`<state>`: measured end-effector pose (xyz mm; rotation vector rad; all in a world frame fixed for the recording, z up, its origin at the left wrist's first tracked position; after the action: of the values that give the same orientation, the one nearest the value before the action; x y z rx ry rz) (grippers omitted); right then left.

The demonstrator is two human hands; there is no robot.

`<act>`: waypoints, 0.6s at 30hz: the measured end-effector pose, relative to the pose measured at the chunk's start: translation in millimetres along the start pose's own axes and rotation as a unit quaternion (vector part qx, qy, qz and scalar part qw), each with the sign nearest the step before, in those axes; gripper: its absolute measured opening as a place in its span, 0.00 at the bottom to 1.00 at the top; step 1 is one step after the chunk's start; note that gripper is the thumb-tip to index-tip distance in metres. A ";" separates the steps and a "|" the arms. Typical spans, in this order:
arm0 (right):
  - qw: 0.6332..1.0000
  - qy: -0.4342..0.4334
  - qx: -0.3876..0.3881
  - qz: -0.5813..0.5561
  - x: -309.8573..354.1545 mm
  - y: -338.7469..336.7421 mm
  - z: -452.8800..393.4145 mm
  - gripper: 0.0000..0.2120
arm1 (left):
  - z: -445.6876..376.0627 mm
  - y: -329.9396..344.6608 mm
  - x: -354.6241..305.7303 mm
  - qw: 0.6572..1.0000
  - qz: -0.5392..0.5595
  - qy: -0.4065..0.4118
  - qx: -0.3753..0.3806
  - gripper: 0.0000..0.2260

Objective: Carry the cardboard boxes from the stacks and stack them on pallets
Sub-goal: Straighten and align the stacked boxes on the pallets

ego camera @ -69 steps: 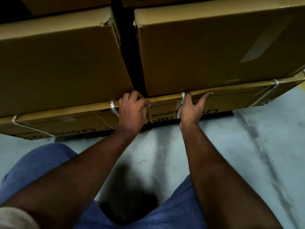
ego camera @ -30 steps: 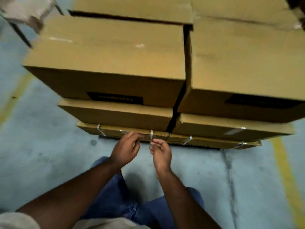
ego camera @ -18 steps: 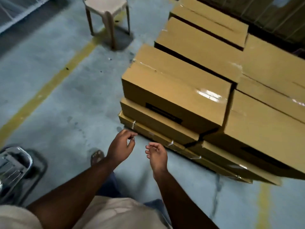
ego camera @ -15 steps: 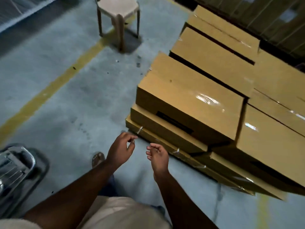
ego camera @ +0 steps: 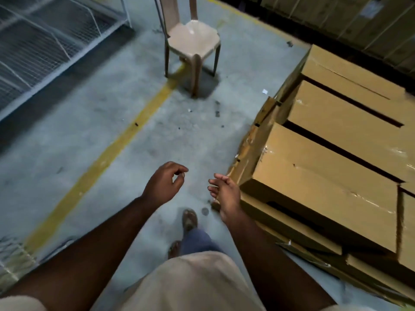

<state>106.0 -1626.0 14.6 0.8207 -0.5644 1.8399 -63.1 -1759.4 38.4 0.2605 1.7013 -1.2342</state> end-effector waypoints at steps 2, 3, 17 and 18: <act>1.000 -0.006 0.013 0.001 22.4 25.8 -22.7 0.06 | -37.3 -23.5 11.9 1.000 0.008 0.018 0.007 0.09; 1.000 -0.019 0.020 0.015 32.4 38.6 -37.6 0.06 | -58.8 -34.7 18.8 1.000 0.005 0.026 0.015 0.08; 0.997 -0.063 -0.054 -0.014 184.5 176.6 -224.3 0.09 | -355.3 -136.3 114.3 0.994 0.004 -0.048 0.095 0.06; 0.996 -0.058 -0.068 -0.021 194.3 180.3 -233.3 0.08 | -379.4 -135.2 112.3 0.993 0.001 -0.041 0.114 0.06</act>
<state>-178.1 -1416.4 3.6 0.8452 -0.7334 1.7022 -425.5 -1550.9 32.7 0.3433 1.4908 -1.4212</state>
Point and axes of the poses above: each hand's wrist, its own z-axis away from the middle knuckle, its own y-axis out of the palm, x = y × z, the point moved 4 cm from there along -z, towards the middle knuckle, and after that the axes turned 1 degree about y, right-handed, at the moved point
